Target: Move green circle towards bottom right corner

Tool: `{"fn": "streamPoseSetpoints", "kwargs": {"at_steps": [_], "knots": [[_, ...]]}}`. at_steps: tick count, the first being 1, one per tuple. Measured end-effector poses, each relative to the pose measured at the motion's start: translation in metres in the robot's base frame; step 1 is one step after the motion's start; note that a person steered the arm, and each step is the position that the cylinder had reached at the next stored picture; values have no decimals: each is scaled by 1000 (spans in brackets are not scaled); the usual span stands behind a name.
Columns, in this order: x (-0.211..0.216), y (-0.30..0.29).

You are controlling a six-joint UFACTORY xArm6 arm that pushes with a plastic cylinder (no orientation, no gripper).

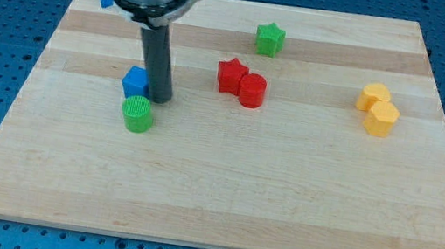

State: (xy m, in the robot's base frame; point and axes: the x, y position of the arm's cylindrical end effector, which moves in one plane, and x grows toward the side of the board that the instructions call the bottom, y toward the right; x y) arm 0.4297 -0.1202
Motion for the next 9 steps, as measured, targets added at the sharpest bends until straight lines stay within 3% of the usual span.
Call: {"fn": "streamPoseSetpoints", "kwargs": {"at_steps": [2, 4, 9], "knots": [[-11, -48], [7, -92], [-104, -101]]}}
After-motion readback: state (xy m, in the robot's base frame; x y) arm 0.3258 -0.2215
